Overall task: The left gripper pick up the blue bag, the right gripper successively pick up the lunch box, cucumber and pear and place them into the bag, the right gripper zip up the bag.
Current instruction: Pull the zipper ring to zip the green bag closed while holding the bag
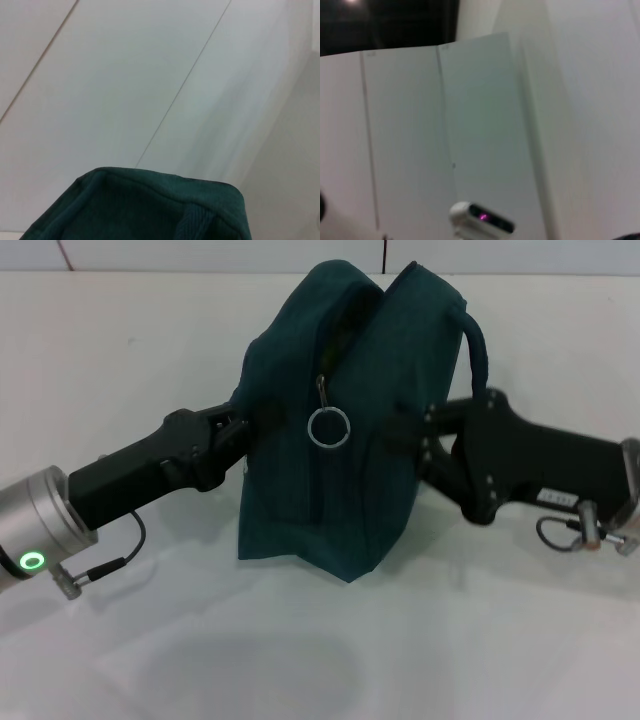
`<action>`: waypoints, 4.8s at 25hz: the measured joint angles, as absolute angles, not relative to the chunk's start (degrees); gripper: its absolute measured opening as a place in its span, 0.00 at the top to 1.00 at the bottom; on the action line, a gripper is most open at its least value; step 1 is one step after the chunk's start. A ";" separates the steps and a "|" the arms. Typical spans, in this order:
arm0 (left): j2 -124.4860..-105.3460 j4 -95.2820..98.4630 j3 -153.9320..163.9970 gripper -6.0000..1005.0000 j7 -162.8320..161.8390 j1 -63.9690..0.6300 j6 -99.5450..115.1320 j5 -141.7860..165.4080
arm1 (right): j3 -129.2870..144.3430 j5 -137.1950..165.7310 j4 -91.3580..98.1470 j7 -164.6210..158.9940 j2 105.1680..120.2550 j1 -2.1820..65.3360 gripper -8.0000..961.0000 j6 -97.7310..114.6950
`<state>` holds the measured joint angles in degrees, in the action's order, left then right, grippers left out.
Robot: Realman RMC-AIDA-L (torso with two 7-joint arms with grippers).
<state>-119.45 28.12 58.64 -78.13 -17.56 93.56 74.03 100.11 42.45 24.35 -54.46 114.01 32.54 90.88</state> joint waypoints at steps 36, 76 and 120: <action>-119.60 28.13 58.90 0.94 -79.02 -18.02 94.66 73.49 | 98.56 43.66 24.42 -55.79 115.87 31.10 0.39 83.42; -119.47 28.03 58.62 0.95 -78.80 -18.19 95.50 73.32 | 110.23 32.63 26.47 -56.84 116.08 31.20 0.39 76.32; -119.44 28.04 58.62 0.95 -78.67 -18.49 95.45 73.12 | 109.42 31.88 26.81 -53.60 116.18 31.58 0.40 74.69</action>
